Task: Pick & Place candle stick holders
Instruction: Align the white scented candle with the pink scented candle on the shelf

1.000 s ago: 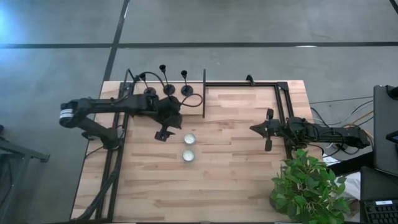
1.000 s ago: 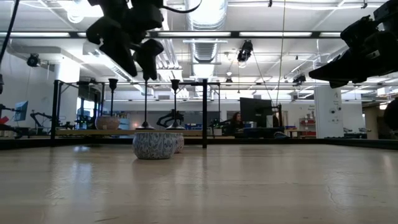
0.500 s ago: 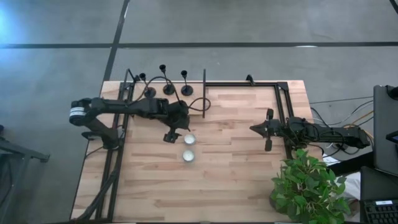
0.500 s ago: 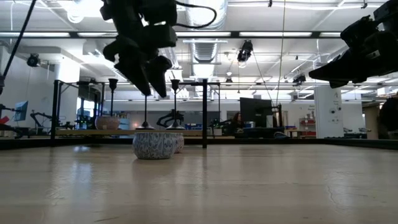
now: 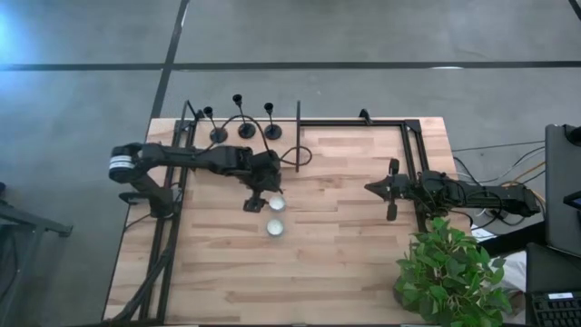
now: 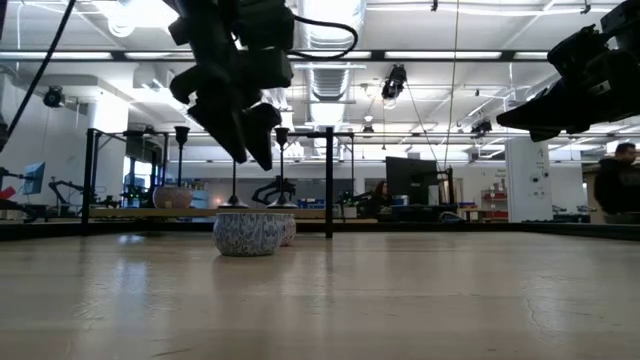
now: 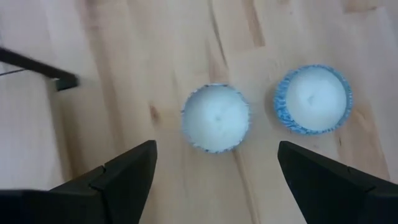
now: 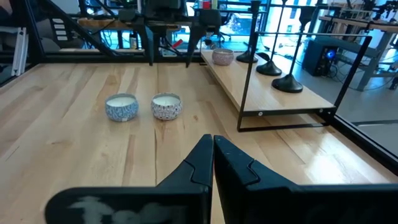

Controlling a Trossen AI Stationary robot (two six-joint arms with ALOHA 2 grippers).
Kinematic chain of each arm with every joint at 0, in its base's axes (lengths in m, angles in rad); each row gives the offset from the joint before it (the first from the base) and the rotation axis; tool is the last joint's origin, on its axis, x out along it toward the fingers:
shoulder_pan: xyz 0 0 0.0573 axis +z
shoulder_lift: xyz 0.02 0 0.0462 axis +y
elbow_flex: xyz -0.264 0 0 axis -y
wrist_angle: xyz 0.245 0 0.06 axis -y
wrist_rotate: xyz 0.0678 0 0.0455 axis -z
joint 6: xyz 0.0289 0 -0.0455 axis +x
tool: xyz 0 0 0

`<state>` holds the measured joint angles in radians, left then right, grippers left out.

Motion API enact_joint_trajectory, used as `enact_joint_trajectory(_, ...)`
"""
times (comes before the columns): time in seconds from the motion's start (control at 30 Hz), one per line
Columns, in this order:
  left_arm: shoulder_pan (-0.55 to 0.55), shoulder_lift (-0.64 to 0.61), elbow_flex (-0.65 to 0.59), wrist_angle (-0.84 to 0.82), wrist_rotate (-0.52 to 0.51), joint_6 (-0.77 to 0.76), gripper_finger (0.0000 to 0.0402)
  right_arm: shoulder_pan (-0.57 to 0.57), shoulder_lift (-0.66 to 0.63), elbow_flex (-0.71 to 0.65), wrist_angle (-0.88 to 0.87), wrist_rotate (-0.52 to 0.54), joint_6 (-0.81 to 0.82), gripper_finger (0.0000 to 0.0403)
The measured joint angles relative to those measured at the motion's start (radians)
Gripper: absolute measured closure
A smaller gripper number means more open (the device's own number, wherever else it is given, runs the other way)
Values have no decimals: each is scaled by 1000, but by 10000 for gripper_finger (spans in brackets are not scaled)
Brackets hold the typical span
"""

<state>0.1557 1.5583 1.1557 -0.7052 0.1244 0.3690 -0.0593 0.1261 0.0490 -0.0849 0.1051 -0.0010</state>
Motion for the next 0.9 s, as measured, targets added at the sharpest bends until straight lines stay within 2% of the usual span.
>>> enact_joint_trajectory(0.27,-44,63,0,26,17,200,62,0,0,0,0,0,0,394)
enact_joint_trajectory(0.53,-44,128,5,70,57,296,62,0,0,0,0,0,0,394)
enact_joint_trajectory(0.9,-31,127,29,76,48,292,62,0,0,0,0,0,0,394)
